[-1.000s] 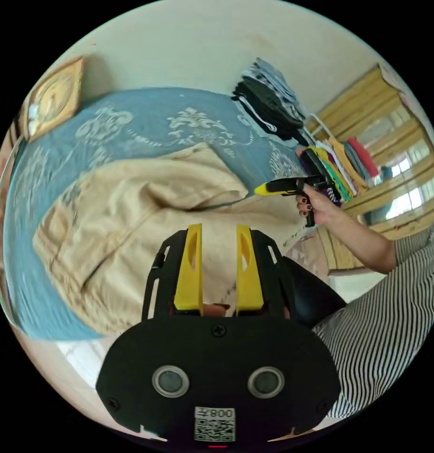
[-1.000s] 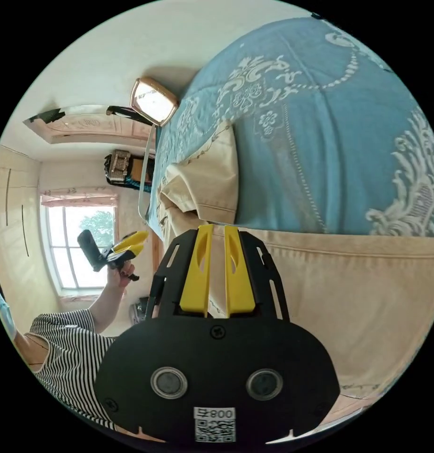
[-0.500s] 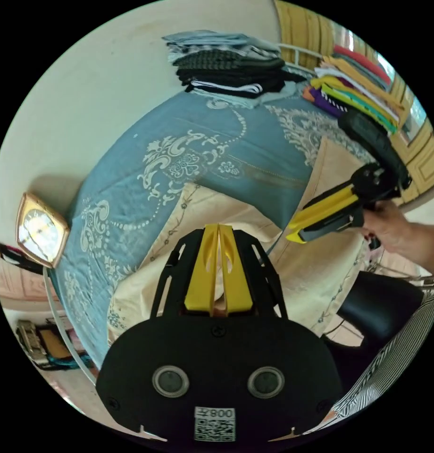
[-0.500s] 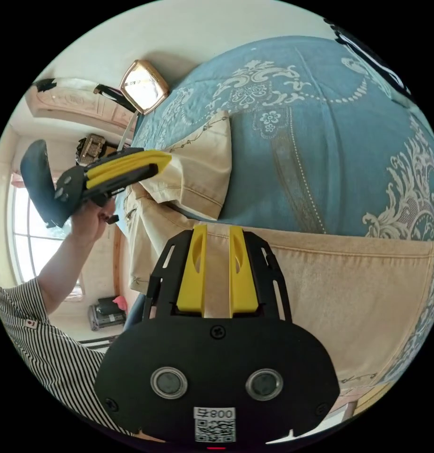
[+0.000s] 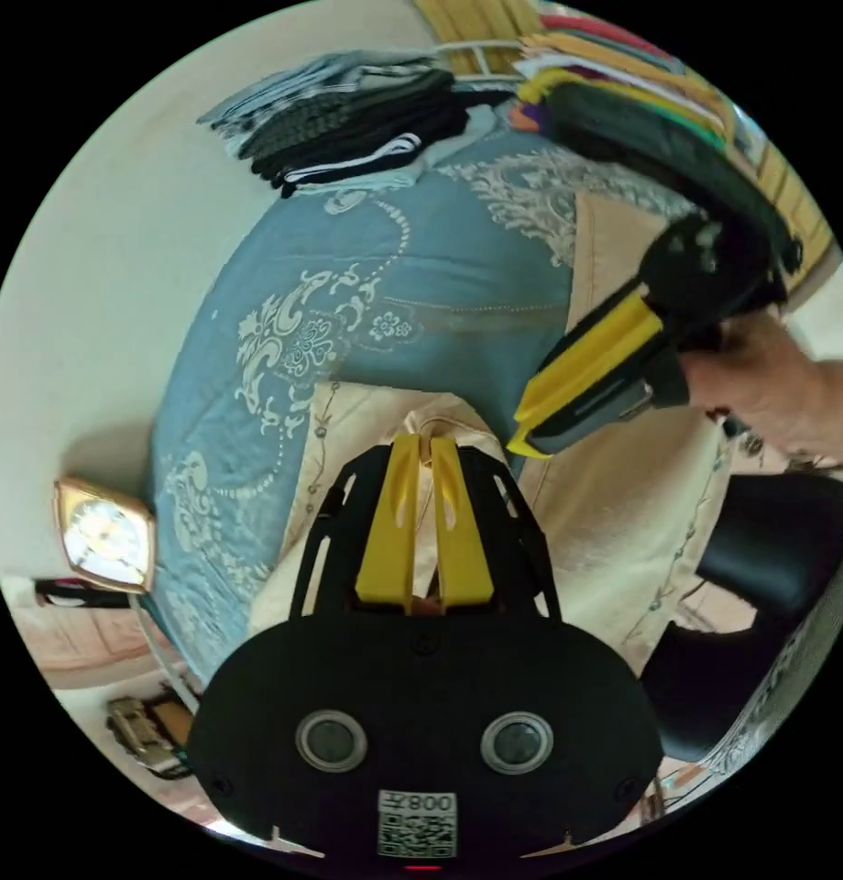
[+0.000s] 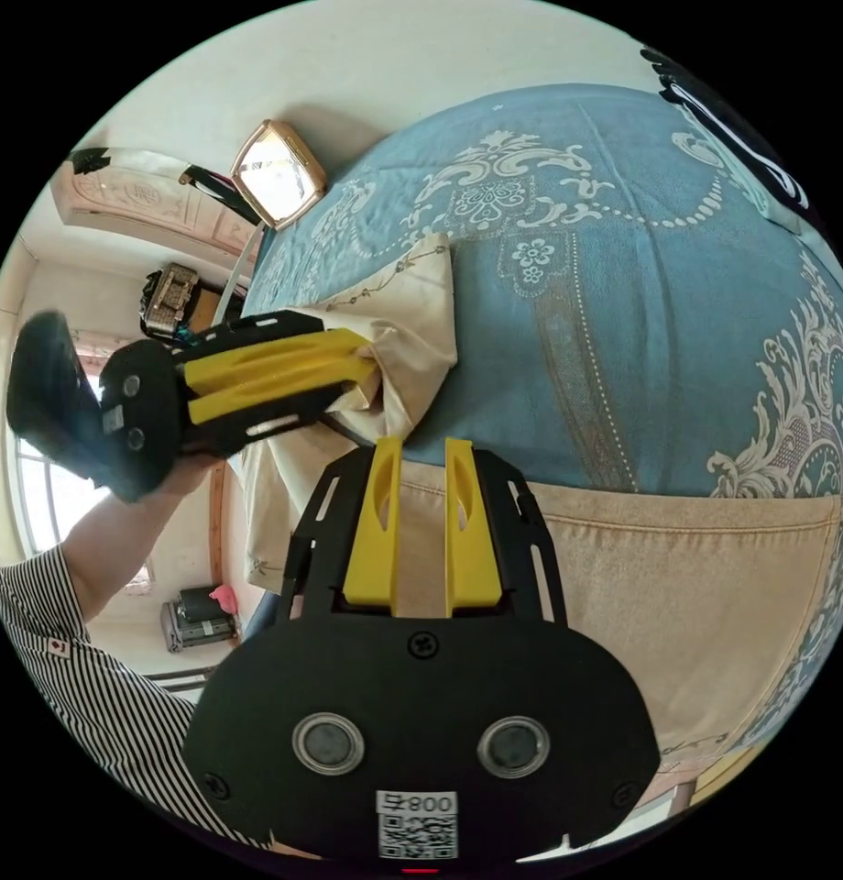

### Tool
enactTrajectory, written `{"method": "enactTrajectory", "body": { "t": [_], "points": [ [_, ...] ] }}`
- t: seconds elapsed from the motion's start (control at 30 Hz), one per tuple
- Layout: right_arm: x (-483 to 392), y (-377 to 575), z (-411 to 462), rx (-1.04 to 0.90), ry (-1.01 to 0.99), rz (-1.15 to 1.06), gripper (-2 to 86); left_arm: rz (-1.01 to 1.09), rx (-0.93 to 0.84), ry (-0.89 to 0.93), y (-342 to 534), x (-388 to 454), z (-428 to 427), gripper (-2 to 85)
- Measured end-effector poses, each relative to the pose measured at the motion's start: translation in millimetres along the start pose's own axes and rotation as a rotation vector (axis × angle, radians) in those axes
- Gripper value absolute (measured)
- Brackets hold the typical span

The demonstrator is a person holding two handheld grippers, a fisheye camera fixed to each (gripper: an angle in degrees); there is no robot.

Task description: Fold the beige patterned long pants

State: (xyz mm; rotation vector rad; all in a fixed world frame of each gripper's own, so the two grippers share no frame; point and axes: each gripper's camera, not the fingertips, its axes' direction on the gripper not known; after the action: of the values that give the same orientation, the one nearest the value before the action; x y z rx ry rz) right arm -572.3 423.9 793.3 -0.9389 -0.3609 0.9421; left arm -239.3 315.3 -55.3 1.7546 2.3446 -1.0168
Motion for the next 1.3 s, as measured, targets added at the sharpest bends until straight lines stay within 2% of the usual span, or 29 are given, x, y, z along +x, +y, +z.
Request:
{"method": "enactTrajectory", "body": {
  "t": [0.2,0.33,0.47,0.6,0.7,0.8,0.93,1.03,1.1,1.2,1.23,1.3],
  "points": [
    [-28.1,-17.7,-5.3,0.039,-0.051,-0.034,10.9,-0.304,0.170,0.227,43.9,-76.7,-18.4,2.2],
    [-61.4,-33.7,-10.2,0.069,-0.091,-0.099,11.5,-0.359,0.211,0.251,65.3,-99.4,-18.9,2.0],
    [-74.1,-50.5,-12.7,0.098,-0.135,-0.071,10.7,-0.368,0.218,0.249,85.8,-112.3,-9.9,1.9],
    [-85.3,-72.7,-17.4,0.098,-0.138,-0.076,3.5,-0.387,0.237,0.219,112.3,-128.3,-2.1,1.9],
    [-94.0,-95.3,-41.9,0.100,-0.041,-0.115,2.1,-0.446,0.289,0.173,138.6,-147.1,-5.0,2.0],
    [-109.7,-126.4,-102.9,0.175,0.155,-0.229,1.2,-0.509,0.370,0.143,168.0,-167.0,-15.7,2.3],
    [-144.9,-148.6,-192.8,0.283,0.397,-0.457,0.6,-0.530,0.459,0.210,194.4,-178.9,-13.2,3.1],
    [-151.7,-142.3,-203.8,0.262,0.575,-0.514,0.4,-0.485,0.438,0.252,196.3,-168.0,18.4,4.4],
    [-136.8,-134.4,-189.2,0.225,0.676,-0.484,0.3,-0.427,0.355,0.331,192.6,-152.6,66.7,5.6],
    [-77.0,-128.4,-145.6,0.014,0.703,-0.334,0.2,-0.431,0.209,0.366,207.9,-136.8,131.0,6.4],
    [-49.8,-126.4,-129.9,-0.109,0.646,-0.257,0.1,-0.448,0.197,0.372,216.6,-136.5,139.2,6.5],
    [-15.6,-117.7,-117.7,-0.180,0.659,-0.131,0.0,-0.523,0.237,0.439,266.3,-144.5,151.0,7.4]
  ]
}}
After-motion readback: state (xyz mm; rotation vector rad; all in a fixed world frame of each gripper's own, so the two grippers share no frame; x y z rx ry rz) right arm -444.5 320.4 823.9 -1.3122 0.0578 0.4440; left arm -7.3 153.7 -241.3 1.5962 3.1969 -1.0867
